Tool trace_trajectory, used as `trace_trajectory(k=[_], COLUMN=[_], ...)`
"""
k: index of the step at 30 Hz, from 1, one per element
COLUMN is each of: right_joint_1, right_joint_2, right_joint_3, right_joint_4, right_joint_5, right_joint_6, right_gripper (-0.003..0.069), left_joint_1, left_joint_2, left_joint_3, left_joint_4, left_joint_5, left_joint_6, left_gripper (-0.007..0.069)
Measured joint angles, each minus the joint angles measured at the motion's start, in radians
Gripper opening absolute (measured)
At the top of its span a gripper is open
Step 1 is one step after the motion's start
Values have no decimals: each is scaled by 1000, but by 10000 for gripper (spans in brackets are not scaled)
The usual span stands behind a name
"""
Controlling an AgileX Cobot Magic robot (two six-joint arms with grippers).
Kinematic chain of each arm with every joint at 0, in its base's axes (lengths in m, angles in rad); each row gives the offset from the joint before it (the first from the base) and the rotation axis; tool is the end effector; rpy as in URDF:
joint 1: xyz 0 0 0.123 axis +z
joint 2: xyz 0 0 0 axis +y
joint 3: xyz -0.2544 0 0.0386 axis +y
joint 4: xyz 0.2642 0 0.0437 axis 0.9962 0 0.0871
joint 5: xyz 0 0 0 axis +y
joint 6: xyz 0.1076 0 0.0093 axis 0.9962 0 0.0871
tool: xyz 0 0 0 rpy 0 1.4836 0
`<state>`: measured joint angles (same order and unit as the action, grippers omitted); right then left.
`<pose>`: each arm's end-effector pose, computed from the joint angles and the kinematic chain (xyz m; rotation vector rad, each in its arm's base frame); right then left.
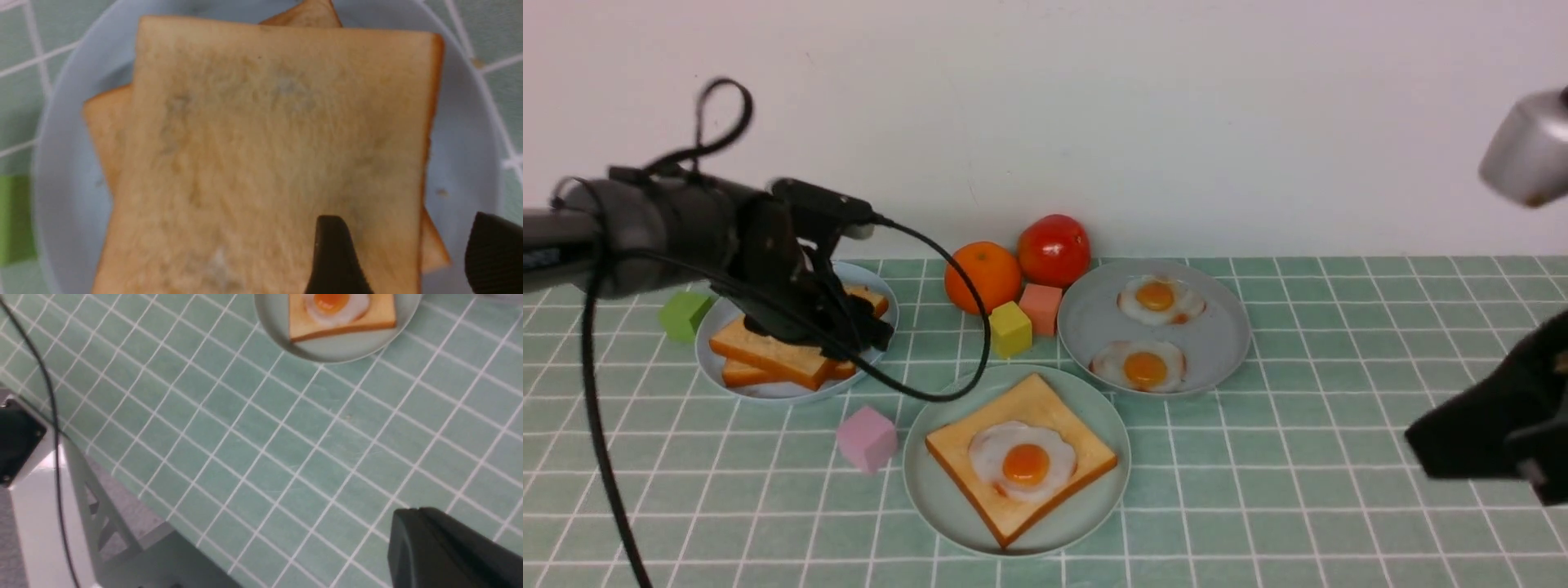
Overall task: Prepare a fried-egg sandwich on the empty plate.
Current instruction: Use the left arm to grab a slice of bread, then use the left arm to place a slice of bread on the fried egg in the middle
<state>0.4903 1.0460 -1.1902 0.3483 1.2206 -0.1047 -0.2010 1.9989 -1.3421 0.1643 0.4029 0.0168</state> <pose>0.1769 0.1337 0.3593 -0.7285 2.4720 0.6114 0.4303 -0.0806 0.1229 0.4407 2.4983 0.0685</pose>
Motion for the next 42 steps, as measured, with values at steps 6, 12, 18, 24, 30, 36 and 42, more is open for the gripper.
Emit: trace_trajectory(k=[6,12,18,24,30,36,42], right_joint_1=[0,0,0,0,0,0,0], right_joint_2=[-1,-13,-67,-153,-230,-307,-346], right_joint_3=[9,9,9,9,9,9,9], right_joint_4=[65,80,75,15,-16,-52,-62], right_joint_5=[-1,-3,-22,-29,-28,7,23], right_joint_6=[0,0,3,4,24,49,58], right_gripper=[15,14,16,18,18,21,22], left_joint_1=[0,3,1,-81,-333,-522,-537], left_joint_2=[19,19,-22,-234,-387,-347,-281], left_joint_3=[-5,-11,-18,4,120,187,187], left_joint_4=[14,19,17,19,9,55,114], left_joint_5=[-17,-4,53,146,148,153,114], left_joint_6=[-17,-37,-37,-23,12,14,-17], left_gripper=[359,106,6,6,6,6,6])
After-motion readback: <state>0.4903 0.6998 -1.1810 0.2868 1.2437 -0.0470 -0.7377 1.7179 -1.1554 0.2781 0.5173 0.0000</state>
